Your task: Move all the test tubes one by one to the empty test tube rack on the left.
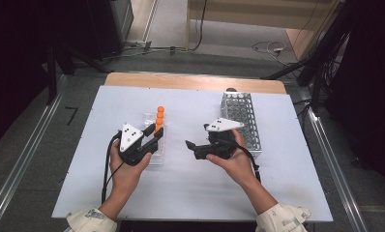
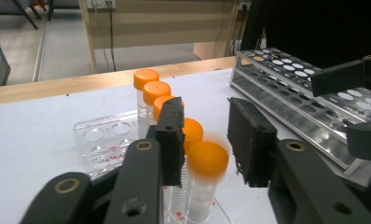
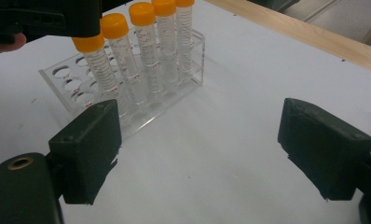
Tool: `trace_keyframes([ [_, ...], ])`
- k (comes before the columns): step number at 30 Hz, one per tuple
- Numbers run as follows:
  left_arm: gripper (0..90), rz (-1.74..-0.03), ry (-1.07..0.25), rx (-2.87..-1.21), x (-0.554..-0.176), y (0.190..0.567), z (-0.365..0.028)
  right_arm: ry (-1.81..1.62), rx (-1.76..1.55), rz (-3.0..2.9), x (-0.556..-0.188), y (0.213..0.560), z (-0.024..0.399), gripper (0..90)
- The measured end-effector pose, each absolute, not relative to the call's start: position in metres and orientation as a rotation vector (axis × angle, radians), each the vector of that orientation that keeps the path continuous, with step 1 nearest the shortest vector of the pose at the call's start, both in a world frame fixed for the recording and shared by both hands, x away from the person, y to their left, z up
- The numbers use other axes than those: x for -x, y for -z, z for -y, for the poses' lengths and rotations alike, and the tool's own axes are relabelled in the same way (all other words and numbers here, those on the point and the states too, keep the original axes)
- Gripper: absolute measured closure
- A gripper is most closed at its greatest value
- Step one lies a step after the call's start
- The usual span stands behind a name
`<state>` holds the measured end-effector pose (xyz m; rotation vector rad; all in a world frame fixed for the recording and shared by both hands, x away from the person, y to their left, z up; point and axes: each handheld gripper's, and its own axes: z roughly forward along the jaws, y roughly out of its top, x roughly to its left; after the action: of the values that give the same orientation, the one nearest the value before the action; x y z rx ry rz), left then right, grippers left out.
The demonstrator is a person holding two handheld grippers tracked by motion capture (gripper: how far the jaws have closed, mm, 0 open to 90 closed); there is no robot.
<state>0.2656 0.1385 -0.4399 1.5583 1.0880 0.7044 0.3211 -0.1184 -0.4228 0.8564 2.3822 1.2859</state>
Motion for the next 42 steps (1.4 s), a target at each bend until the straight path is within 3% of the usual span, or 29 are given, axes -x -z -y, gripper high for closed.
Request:
trace_keyframes([
  [6,49.5,-1.074,-0.697,-1.543,-0.263,0.436,-0.137,-1.288,-0.859,-2.377,-0.321,0.423,0.119,12.2],
  [9,36.8,-1.095,-0.674,-1.544,-0.263,0.436,-0.135,-1.289,-0.860,-2.370,-0.321,0.423,0.119,12.2],
  [28,23.5,-1.138,-0.668,-1.497,-0.263,0.432,-0.150,-1.301,-0.922,-2.306,-0.322,0.422,0.136,12.4],
  [42,21.2,-1.169,-0.668,-1.486,-0.263,0.434,-0.163,-1.304,-0.967,-2.263,-0.321,0.421,0.154,12.4],
])
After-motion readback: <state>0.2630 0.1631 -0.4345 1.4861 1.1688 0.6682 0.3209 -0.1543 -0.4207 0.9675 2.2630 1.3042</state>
